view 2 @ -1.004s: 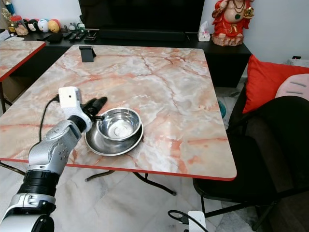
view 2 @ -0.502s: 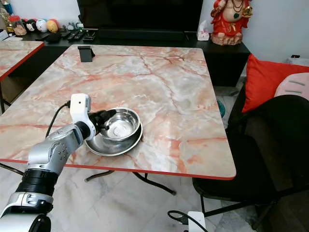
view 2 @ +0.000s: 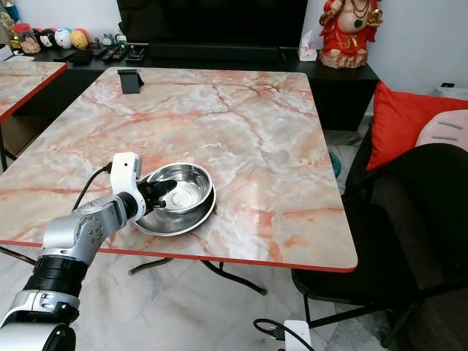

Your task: Setting the table

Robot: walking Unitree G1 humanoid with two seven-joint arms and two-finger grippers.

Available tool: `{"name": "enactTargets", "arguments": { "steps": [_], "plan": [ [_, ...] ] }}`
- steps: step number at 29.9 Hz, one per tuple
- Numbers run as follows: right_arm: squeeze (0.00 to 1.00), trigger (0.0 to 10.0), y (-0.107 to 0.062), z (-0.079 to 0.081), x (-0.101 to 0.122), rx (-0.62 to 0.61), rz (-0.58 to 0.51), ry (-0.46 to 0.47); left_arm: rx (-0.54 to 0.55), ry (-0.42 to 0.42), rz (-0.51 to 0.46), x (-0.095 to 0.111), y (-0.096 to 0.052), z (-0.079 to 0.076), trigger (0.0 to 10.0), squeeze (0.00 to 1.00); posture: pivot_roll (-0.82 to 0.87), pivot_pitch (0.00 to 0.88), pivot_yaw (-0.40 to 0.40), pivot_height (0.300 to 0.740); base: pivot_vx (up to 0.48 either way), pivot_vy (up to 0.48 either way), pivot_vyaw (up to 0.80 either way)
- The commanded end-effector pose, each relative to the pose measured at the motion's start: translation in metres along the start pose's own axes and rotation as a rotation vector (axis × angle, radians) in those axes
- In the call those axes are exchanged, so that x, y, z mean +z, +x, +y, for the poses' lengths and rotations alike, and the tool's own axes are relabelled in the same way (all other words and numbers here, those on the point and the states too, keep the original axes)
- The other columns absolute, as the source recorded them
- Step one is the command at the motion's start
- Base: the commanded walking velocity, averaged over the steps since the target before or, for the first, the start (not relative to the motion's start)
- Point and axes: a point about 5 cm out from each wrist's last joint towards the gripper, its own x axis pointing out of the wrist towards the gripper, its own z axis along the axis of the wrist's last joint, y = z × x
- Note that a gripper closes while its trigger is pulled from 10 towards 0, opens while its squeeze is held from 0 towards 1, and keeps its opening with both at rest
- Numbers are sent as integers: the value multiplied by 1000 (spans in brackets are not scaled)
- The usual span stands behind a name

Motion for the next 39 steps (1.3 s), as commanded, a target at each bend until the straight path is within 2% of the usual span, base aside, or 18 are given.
{"name": "enactTargets", "arguments": {
  "steps": [1, 16, 27, 30, 33, 36, 38, 39],
  "plan": [
    [0, 10000, 0, 0, -1, 5, 9, -9, 26, 28, 9, 6, 0, 2, 10000, 0, -9, 0, 8, 740, 0, 0, 0],
    [0, 10000, 0, 1, 0, 8, 10, -13, 103, 71, 38, 8, -3, 11, 10000, 0, -2, 0, 6, 740, 0, 0, 0],
    [0, 10000, 0, 1, 0, 8, 10, -14, 103, 88, 19, 13, -4, 9, 10000, 0, -2, 0, 5, 740, 0, 0, 0],
    [0, 10000, 0, 1, -1, 7, 10, -13, 97, 82, -91, 27, -6, 7, 10000, 0, -3, 0, 6, 740, 0, 0, 0],
    [0, 10000, 0, 1, -1, 7, 10, -12, 92, 78, -146, 34, -10, 6, 10000, 0, -5, 0, 6, 740, 0, 0, 0],
    [0, 10000, 0, 0, -1, 7, 10, -13, 100, 118, -211, 39, -15, 6, 10000, 0, 1, 0, 3, 740, 0, 0, 0],
    [0, 10000, 0, 0, -1, 6, 9, -13, 81, 170, -329, 46, -22, 0, 10000, 0, 1, 0, 5, 740, 0, 0, 0],
    [0, 10000, 0, 0, -1, 6, 9, -13, 81, 170, -329, 46, -22, 0, 10000, 0, 1, 0, 5, 740, 0, 0, 0]
  ]
}}
